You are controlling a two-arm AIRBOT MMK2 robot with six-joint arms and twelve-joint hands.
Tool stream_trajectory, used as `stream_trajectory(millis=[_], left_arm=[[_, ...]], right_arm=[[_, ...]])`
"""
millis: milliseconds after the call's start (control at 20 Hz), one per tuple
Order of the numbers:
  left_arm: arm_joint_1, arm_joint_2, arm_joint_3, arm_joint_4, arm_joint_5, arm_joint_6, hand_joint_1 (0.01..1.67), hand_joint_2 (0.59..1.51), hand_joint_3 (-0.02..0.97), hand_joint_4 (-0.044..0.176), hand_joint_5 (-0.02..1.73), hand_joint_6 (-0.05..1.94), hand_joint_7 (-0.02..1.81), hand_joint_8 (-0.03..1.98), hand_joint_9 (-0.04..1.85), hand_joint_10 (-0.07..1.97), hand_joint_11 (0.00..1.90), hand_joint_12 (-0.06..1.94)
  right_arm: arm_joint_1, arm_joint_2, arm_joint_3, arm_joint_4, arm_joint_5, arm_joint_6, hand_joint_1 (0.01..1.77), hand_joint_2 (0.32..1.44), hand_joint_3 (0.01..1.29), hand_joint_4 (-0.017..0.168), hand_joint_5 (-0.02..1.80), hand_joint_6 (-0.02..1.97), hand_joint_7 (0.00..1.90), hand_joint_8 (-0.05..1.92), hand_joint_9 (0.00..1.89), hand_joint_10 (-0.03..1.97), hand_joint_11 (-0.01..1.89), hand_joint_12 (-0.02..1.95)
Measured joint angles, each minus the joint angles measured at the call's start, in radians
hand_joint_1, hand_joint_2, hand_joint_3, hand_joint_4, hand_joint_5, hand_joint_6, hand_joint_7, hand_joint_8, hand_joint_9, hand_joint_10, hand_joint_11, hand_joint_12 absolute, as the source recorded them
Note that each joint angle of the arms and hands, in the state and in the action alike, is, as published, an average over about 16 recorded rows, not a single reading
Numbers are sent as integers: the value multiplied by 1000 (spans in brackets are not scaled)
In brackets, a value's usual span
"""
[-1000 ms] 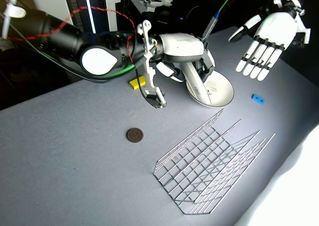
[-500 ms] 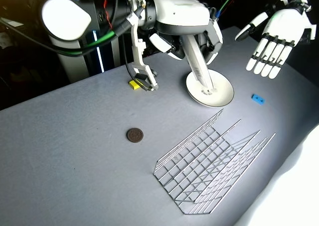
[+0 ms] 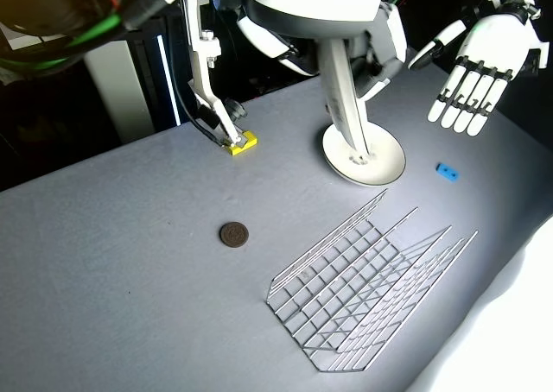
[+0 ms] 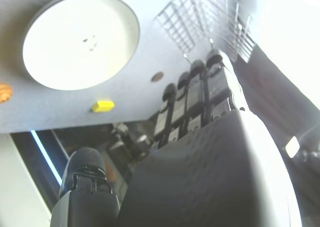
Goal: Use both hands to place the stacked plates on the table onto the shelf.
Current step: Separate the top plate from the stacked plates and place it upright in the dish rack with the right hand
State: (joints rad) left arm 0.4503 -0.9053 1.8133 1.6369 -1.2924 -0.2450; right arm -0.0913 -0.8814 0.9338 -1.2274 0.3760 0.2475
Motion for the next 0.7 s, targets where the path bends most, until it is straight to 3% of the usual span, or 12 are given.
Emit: stream_trajectory(millis=[500,700], left_arm=[[0,0,-1,3,-2,0,22,1137,16,0,21,20,19,-4,19,17,15,-4],[0,0,-2,5,-2,0,22,1137,16,0,21,20,19,-4,18,17,15,-4]], right_arm=[[62,-11,158,-378,40,556,1319,993,14,-3,949,957,1078,775,1040,956,804,1153],[72,-29,210,-429,31,688,1334,993,14,-3,949,962,1073,778,1053,889,800,1153]])
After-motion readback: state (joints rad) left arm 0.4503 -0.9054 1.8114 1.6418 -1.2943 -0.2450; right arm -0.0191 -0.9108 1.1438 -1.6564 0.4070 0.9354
